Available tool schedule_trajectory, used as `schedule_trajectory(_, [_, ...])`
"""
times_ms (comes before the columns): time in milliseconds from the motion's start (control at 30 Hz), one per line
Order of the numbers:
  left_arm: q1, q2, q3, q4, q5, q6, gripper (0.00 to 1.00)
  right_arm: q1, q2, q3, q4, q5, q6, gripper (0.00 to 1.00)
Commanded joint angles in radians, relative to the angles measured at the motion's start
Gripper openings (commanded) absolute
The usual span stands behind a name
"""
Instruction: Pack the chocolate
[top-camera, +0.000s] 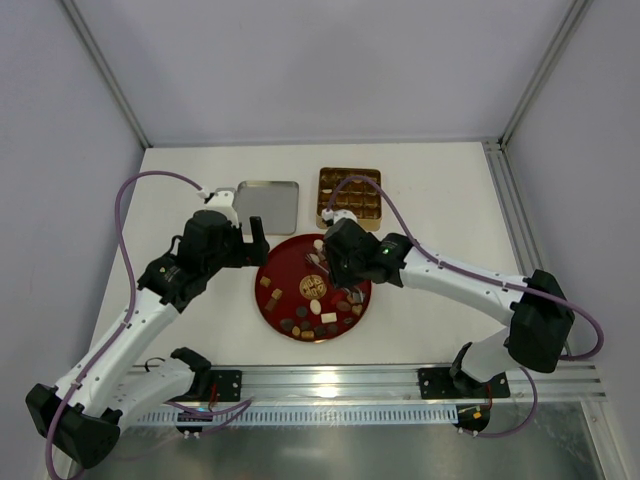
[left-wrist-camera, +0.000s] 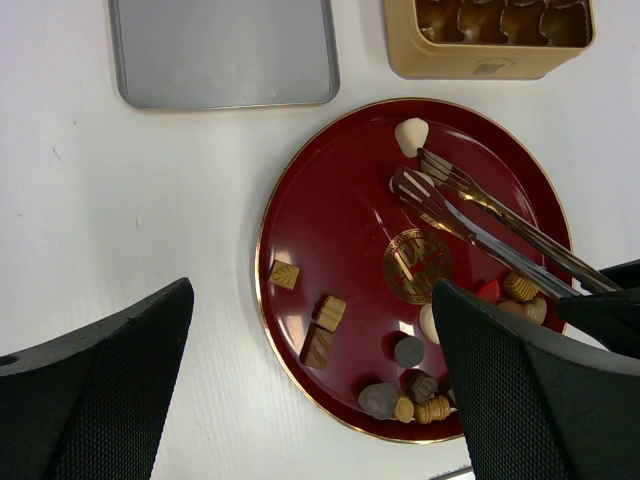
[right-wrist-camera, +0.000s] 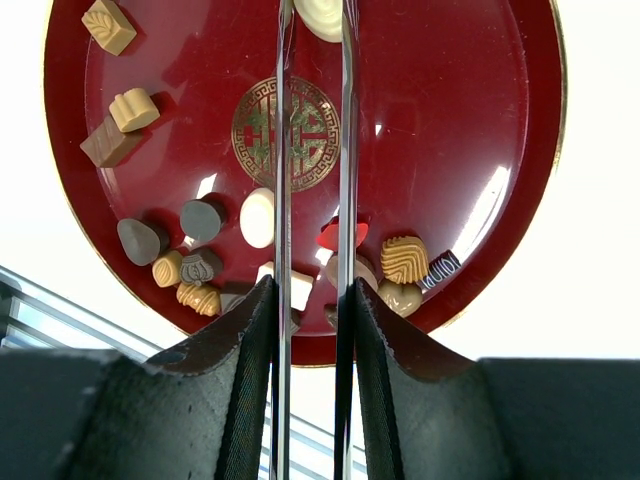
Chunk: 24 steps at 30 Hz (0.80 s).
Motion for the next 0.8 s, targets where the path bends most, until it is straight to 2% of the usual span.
schedule_trajectory(0, [-0.001,-0.003,0.005,0.028,0.005,0.005,1.0,0.003,-0.05,0.048,-0.003,0.031,-0.008,0.36])
schedule_trajectory(400, [-0.002,-0.002,0.005,0.028,0.005,0.005,1.0,-0.089,-0.093,0.071,0.002,-0.009,-0.042,0.36])
schedule_trajectory(567, [-0.002,0.0,0.006,0.027,0.01,0.002,1.0,-0.228,-0.108,0.099,0.029,-0.067,-0.079,0.36])
schedule_trajectory(767, [-0.002,0.003,0.005,0.028,0.011,0.004,1.0,-0.363,-0.01,0.227,0.028,-0.064,-0.14,0.36])
